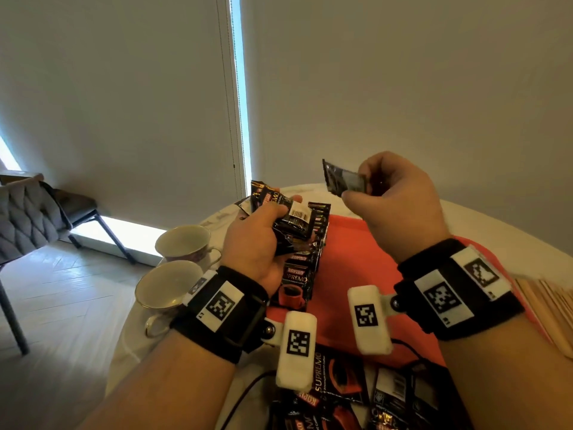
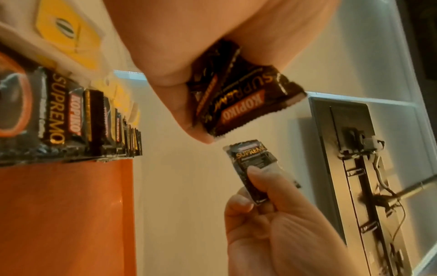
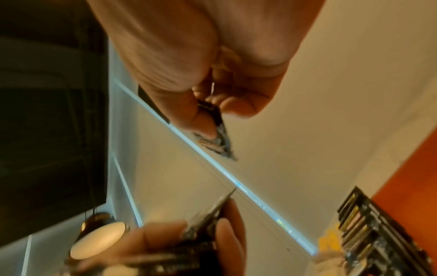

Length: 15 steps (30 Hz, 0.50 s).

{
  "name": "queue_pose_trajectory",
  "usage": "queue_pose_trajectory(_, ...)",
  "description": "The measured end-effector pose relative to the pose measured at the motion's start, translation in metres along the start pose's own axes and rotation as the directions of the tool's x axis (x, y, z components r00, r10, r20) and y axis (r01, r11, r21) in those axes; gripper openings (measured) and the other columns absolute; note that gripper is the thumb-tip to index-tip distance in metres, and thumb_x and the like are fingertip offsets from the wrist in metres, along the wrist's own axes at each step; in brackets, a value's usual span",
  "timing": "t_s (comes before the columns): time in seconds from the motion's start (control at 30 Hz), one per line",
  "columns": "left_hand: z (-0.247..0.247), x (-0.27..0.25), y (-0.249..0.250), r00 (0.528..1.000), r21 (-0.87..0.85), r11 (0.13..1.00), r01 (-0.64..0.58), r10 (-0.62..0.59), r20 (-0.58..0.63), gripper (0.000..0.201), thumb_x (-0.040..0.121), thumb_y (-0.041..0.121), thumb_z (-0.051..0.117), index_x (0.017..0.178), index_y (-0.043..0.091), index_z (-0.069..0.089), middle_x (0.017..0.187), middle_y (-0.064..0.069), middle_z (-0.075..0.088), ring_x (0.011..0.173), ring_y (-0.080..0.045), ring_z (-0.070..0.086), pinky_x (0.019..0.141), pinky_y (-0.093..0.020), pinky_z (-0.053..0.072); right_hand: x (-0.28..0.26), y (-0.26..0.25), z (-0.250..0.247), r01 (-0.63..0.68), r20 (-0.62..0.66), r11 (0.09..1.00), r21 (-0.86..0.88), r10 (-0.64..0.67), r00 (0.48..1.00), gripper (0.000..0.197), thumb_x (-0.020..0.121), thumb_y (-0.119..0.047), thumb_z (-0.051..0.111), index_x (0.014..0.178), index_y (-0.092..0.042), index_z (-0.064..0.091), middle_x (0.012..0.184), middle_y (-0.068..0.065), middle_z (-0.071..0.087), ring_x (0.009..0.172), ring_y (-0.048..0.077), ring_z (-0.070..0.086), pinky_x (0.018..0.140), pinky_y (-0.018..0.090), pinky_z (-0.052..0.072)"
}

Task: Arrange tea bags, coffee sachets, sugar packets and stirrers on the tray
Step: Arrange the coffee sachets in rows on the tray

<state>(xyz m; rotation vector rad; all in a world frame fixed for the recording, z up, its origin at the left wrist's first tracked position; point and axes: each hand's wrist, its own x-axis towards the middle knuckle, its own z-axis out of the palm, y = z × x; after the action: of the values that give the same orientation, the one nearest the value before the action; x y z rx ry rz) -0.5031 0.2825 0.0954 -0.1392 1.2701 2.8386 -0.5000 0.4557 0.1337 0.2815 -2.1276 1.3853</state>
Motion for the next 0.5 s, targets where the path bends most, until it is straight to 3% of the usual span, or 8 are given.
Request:
queue_pose_trajectory(0.07,0.003,-0.002,-0.002,0.998,0.059,0.997,-0.057,0.057,0.001,0.019,0.098,0.003,0.058,0.114,0.004,0.067,0.105,-0.016,0.079,0.088,-0.032,0.077,0.063,-0.041,0.063,-0.004,-0.003,0.005,0.022,0.119,0.997,-0.075,-0.013,0.993,0.021,0.076,-0.004,0.075,0.079,-0.021,0.062,0.066,-0.008,0.057,0.056,0.006,0.05,0.053,0.019,0.042)
queue_pose_trajectory(0.17,0.005,-0.004,-0.005,0.996,0.133,0.988,-0.084,0.083,0.019,0.015,0.099,0.01,0.063,0.112,0.005,0.07,0.095,-0.017,0.078,0.079,-0.031,0.076,0.068,-0.045,0.062,-0.01,-0.006,0.012,0.065,0.287,0.98,-0.186,-0.009,0.958,0.016,0.077,-0.011,0.079,0.08,-0.026,0.073,0.074,-0.01,0.067,0.066,0.004,0.06,0.06,0.02,0.049)
queue_pose_trajectory(0.3,0.0,-0.004,0.0,0.995,0.128,0.989,-0.079,0.071,0.066,0.043,0.094,0.02,0.072,0.13,-0.002,0.063,0.114,-0.025,0.074,0.095,-0.039,0.075,0.073,-0.047,0.062,-0.012,-0.013,0.011,0.059,0.414,0.984,-0.166,0.015,0.91,0.014,0.079,-0.028,0.083,0.093,-0.03,0.081,0.09,-0.01,0.069,0.08,0.001,0.064,0.07,0.017,0.05)
queue_pose_trajectory(0.4,-0.006,-0.003,0.002,0.988,0.161,0.984,-0.08,0.057,0.145,0.061,0.074,0.005,0.081,0.13,-0.009,0.061,0.115,-0.031,0.072,0.094,-0.041,0.075,0.071,-0.045,0.063,-0.013,-0.016,0.01,-0.053,0.428,0.999,0.0,0.048,0.903,0.014,0.088,-0.028,0.076,0.1,-0.023,0.082,0.095,-0.01,0.069,0.078,-0.005,0.065,0.064,0.011,0.047)
queue_pose_trajectory(0.5,-0.008,0.0,-0.002,0.985,0.197,0.976,-0.097,0.065,0.16,0.061,0.064,-0.009,0.073,0.125,-0.008,0.064,0.109,-0.031,0.072,0.094,-0.045,0.074,0.08,-0.054,0.062,-0.01,-0.009,0.014,-0.068,0.31,0.997,-0.033,0.075,0.948,0.014,0.087,-0.021,0.077,0.099,-0.028,0.079,0.097,-0.008,0.065,0.074,-0.001,0.063,0.061,0.011,0.046)
